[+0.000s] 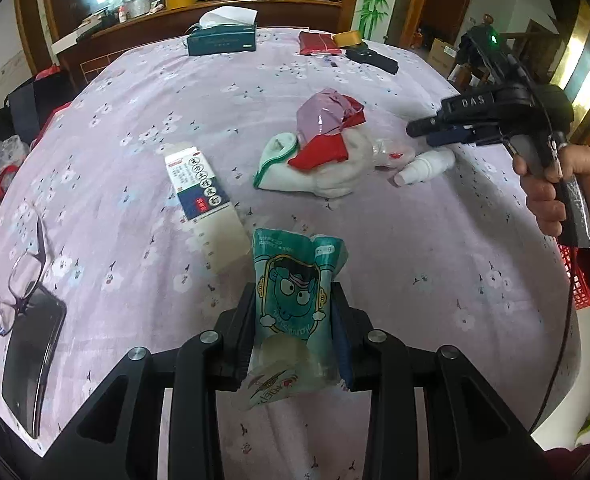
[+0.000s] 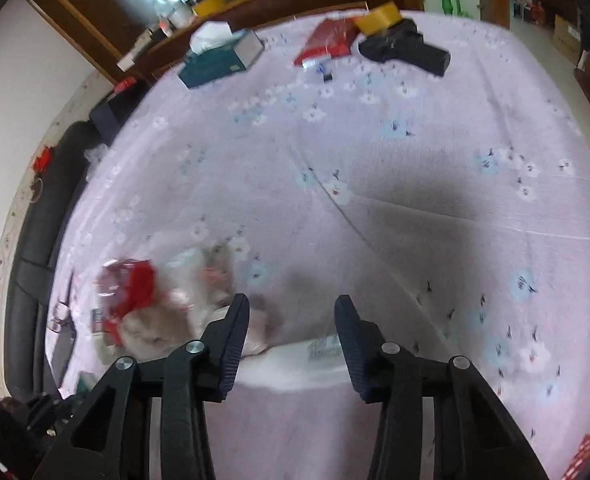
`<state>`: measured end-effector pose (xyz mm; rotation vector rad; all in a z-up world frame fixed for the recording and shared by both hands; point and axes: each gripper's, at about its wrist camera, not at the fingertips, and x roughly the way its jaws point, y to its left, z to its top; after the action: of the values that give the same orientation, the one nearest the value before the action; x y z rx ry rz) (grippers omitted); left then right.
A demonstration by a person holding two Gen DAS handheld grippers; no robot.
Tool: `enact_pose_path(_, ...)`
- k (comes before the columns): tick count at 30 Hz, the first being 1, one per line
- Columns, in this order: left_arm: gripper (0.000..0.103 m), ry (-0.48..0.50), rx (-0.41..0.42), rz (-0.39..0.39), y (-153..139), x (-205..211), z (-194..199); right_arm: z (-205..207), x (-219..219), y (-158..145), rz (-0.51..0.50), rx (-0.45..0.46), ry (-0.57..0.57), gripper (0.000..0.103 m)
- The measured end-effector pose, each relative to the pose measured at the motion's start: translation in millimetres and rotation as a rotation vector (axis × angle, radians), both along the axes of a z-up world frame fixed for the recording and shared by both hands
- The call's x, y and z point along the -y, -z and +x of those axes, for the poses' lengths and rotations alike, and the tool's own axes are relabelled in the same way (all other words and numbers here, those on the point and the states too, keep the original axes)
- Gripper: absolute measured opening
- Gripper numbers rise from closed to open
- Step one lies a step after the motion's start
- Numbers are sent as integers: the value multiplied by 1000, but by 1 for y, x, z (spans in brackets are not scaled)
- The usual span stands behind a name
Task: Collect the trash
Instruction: 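Grasp the white spray bottle with the right tool while the left holds the teal packet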
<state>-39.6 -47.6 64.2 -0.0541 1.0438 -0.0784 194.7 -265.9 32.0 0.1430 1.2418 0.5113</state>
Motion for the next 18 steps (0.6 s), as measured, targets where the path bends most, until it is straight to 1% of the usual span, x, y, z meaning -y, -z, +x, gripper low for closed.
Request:
enact_pose_path(3,33,-8,-2,-8,1,-2,0,-9,6,5,36,-49,-7,47)
enact_pose_path(8,33,-8,-3,-25,3,-2,4,-45,4,6,81,-94,-68,47)
enact_pose_path(11,33,3,-2,-27,3,3,8,-62,-6,9,2,-57,-95,47)
enact_pose_path(13,33,11,0,-29,3,6,9,-69,-13,10,-18,-47,-112,47)
enact_pose_path(18,33,30,1,-24,2,13,10,-87,-28,8,-108,-2,-140,46)
